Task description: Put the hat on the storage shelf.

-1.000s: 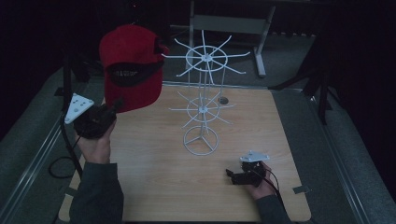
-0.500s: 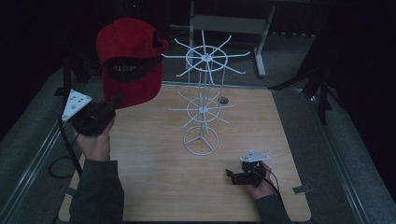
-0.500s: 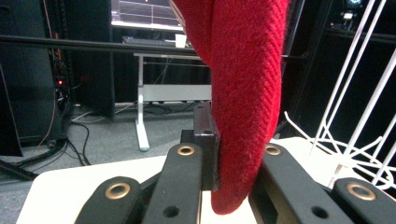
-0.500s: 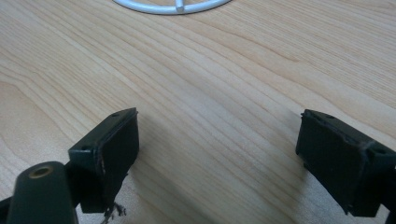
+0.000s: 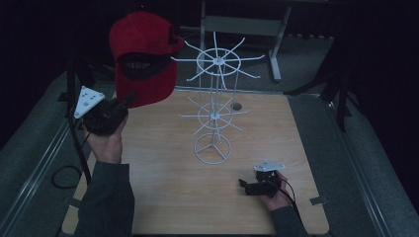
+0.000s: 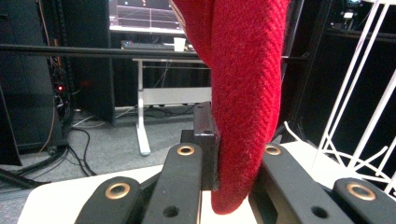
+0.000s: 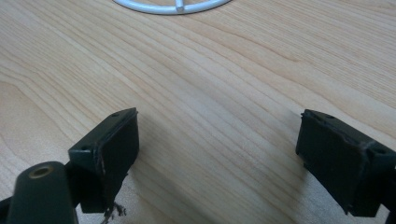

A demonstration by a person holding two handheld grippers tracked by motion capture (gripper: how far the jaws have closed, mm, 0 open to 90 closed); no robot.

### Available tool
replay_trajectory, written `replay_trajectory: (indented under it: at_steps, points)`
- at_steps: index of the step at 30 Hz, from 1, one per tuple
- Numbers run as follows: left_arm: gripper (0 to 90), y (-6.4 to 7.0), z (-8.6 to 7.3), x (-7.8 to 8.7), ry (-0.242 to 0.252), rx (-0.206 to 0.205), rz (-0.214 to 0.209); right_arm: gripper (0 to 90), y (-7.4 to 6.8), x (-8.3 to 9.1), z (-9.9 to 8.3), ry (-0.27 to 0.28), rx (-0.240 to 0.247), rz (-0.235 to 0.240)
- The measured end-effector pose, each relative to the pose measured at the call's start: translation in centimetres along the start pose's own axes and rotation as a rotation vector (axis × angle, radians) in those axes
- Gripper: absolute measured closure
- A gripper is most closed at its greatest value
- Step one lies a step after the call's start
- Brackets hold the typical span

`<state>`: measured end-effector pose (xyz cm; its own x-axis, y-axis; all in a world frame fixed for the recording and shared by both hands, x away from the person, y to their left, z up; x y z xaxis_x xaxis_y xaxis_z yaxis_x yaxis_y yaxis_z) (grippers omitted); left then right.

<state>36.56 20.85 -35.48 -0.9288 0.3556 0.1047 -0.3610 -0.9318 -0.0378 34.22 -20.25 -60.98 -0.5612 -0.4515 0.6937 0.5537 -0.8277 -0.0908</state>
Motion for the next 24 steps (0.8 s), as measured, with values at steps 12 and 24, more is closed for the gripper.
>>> replay_trajectory:
  at_steps: [12,24]
  points:
    - [86.0,0.1,0.7,-1.3,0.010,0.018,-0.009,13.1,0.0,0.0,0.0,0.000,-0.001,0.000]
    - [85.9,0.4,1.7,-1.3,0.052,0.024,-0.041,13.1,0.0,0.0,0.0,0.000,-0.001,0.000]
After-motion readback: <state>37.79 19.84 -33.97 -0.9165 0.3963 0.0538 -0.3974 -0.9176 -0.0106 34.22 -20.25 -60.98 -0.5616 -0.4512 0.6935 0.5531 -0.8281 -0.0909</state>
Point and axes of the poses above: each handheld gripper's, and its own axes: x roughly backward along the jaws, z roughly out of its top, y roughly to its right, the point moved 6 cm from there along -x, roughly forward along the jaws, and after that the axes turned 8 degrees about -x, right-handed, at the moved point
